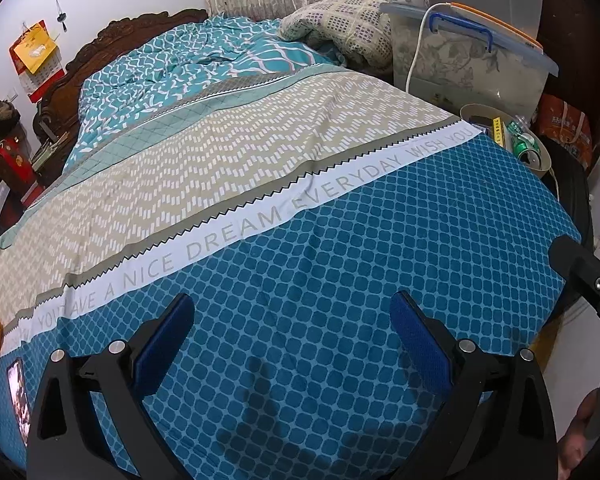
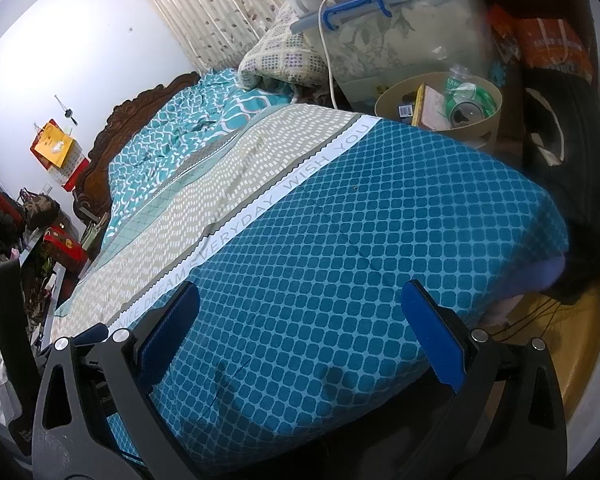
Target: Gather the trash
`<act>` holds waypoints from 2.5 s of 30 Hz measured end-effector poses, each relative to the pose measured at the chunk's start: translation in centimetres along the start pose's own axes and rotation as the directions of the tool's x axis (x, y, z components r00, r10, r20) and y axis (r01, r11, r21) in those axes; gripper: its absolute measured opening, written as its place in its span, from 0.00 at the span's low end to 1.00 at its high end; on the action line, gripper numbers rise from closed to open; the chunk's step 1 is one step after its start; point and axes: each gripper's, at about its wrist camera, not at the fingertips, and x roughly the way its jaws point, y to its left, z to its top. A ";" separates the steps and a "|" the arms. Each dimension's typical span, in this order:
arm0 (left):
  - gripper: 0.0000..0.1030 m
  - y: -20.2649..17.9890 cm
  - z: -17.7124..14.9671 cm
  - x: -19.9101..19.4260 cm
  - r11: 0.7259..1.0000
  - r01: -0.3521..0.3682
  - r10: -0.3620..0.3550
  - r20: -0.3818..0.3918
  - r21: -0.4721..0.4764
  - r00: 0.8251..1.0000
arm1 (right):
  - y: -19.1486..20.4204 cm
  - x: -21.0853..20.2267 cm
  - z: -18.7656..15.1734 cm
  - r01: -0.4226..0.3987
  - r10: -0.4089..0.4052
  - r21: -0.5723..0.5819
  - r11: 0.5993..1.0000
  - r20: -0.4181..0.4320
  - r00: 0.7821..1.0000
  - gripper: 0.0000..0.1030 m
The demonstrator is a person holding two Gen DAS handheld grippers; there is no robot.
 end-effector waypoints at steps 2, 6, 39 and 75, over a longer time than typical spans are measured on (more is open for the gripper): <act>0.92 0.2 0.0 0.1 1.000 -0.005 0.005 -0.002 -0.009 1.000 | 0.0 0.0 0.1 0.000 0.000 -0.002 1.000 -0.001 1.000 0.97; 0.92 0.7 0.1 0.3 1.000 -0.014 0.013 -0.009 -0.026 1.000 | 0.1 0.0 0.0 0.000 0.000 -0.002 1.000 -0.001 1.000 0.97; 0.92 0.7 -0.5 0.3 0.999 0.023 -0.023 -0.012 -0.033 1.000 | 0.0 -0.1 -0.1 0.001 -0.001 0.001 1.000 0.002 1.000 0.97; 0.92 -1.1 -1.1 1.3 0.999 0.006 -0.004 -0.051 0.034 0.999 | -0.5 -0.1 -0.2 -0.003 0.003 0.014 1.000 -0.005 1.000 0.97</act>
